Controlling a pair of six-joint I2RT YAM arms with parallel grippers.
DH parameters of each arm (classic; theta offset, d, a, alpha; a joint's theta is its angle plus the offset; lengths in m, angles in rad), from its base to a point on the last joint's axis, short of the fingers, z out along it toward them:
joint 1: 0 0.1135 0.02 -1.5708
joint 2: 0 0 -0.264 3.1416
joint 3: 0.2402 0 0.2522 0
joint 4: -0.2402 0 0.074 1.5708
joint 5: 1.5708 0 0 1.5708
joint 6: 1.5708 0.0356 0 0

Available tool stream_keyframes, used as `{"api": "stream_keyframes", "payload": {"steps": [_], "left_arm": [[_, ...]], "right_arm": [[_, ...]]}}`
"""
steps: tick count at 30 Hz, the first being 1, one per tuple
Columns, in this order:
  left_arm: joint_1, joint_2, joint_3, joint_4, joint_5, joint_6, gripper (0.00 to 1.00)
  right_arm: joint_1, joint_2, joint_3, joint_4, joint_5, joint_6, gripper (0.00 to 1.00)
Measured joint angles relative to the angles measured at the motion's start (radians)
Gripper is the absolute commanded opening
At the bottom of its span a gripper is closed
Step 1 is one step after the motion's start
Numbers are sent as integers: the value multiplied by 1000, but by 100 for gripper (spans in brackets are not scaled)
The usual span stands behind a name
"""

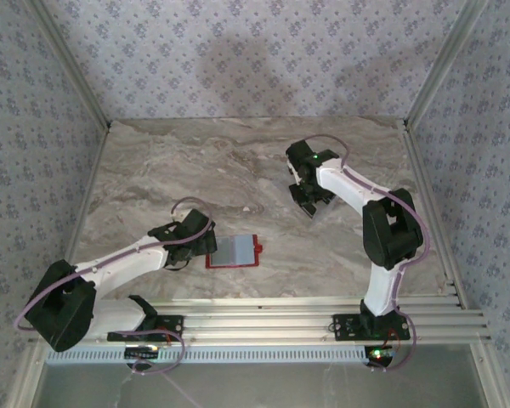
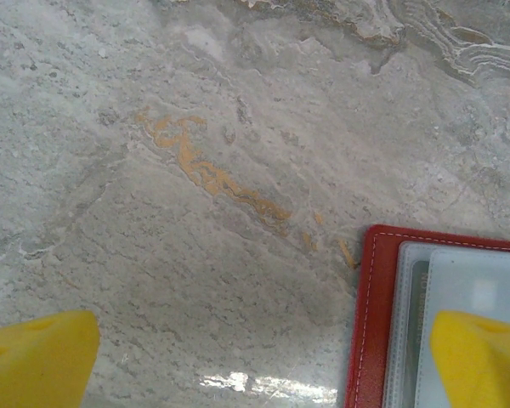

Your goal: Put the credit cards into the card holder

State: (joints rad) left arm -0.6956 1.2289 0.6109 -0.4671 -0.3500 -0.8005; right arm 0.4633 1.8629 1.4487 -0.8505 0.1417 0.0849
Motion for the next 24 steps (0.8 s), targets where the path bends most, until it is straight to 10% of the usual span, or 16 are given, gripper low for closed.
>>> {"api": "stream_keyframes", "payload": {"steps": [12, 24], "left_arm": [[0, 4, 4, -1, 0, 8, 100], [0, 4, 32, -22, 0, 43, 100]], "right_arm": [[1, -3, 7, -18, -20, -20, 0], [27, -130, 104, -62, -65, -6, 0]]}}
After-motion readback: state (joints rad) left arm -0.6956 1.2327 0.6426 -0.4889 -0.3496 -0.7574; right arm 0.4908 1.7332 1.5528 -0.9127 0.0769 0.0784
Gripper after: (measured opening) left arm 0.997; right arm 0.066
